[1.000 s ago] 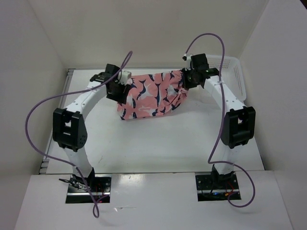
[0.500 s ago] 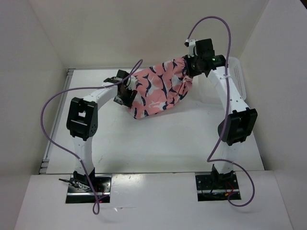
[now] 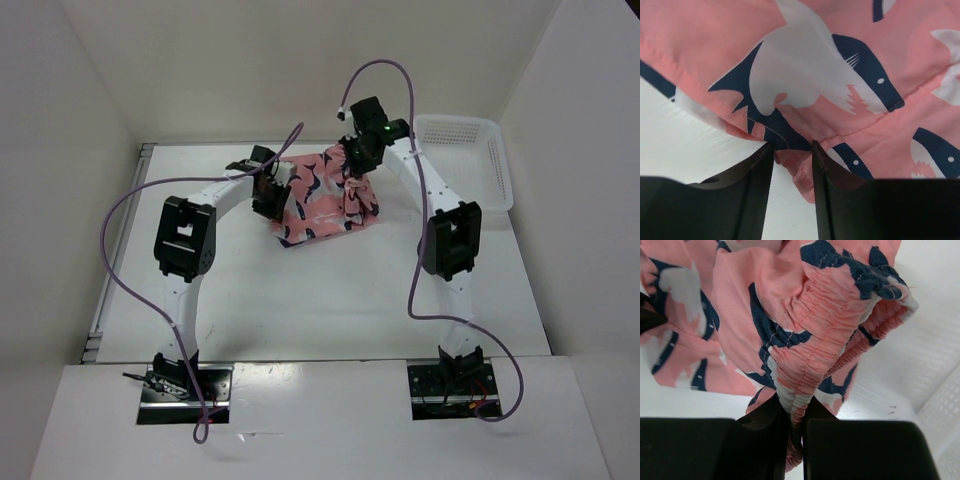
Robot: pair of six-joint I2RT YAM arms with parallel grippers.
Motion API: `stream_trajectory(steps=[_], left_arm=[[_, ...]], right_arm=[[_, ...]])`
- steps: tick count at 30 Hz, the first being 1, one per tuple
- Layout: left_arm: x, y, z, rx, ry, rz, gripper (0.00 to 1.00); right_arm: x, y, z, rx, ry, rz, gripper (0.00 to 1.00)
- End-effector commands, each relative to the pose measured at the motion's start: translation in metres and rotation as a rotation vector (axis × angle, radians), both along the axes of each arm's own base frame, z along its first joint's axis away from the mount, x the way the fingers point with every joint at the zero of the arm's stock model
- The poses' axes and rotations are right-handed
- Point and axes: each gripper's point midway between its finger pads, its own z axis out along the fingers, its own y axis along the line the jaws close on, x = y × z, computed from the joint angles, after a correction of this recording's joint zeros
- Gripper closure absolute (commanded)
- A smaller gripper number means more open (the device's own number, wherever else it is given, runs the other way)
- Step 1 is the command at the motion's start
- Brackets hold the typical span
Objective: Fold and stack the shorts
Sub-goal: Fold the shorts
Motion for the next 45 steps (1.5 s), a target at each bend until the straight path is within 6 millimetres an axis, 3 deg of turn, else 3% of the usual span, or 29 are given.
stream_trajectory(steps=[1,2,5,10,15,21,27,31,32,35,41,43,45], left_arm=[[-0.008,-0.019,-0.009,-0.091,0.048,-0.033,0.58],[-0.006,-0.022,-0.005,-0.104,0.041,-0.039,0.6],[-0.008,-0.026,-0.004,-0.125,0.048,-0.05,0.65],[0.0,-0.028,0.003,-0.133,0.018,-0.052,0.66],[0.008,-0.025,0.003,-0.135,0.01,-0.043,0.66],[0.015,-0.015,0.005,-0.13,-0.003,-0.02,0.66],[0.024,-0.003,0.008,-0.116,-0.027,0.009,0.66],[0.033,0.007,0.025,-0.114,-0.062,0.032,0.62],[0.037,0.008,0.037,-0.112,-0.092,0.036,0.6],[0.04,0.011,0.064,-0.132,-0.141,0.038,0.57],[0.041,0.009,0.075,-0.146,-0.154,0.031,0.56],[0.042,0.017,0.073,-0.125,-0.15,0.051,0.56],[0.049,0.033,0.086,-0.1,-0.182,0.088,0.55]], right_arm=[[0.008,0.039,0.039,0.072,-0.1,0.013,1.0],[0.006,0.053,0.027,0.071,-0.082,0.029,1.0],[0.005,0.08,0.021,0.09,-0.08,0.07,1.0],[-0.009,0.114,0.03,0.134,-0.085,0.137,0.96],[-0.022,0.128,-0.003,0.123,-0.008,0.177,0.87],[-0.02,0.144,-0.013,0.131,-0.003,0.202,0.83],[-0.043,0.169,-0.04,0.115,0.052,0.316,0.72],[-0.045,0.17,-0.055,0.085,0.068,0.329,0.62],[-0.047,0.172,-0.061,0.09,0.083,0.336,0.58],[-0.052,0.182,-0.057,0.139,0.099,0.375,0.51],[-0.058,0.204,-0.053,0.221,0.118,0.426,0.43],[-0.059,0.211,-0.041,0.259,0.105,0.453,0.42],[-0.061,0.211,-0.037,0.262,0.1,0.473,0.42]])
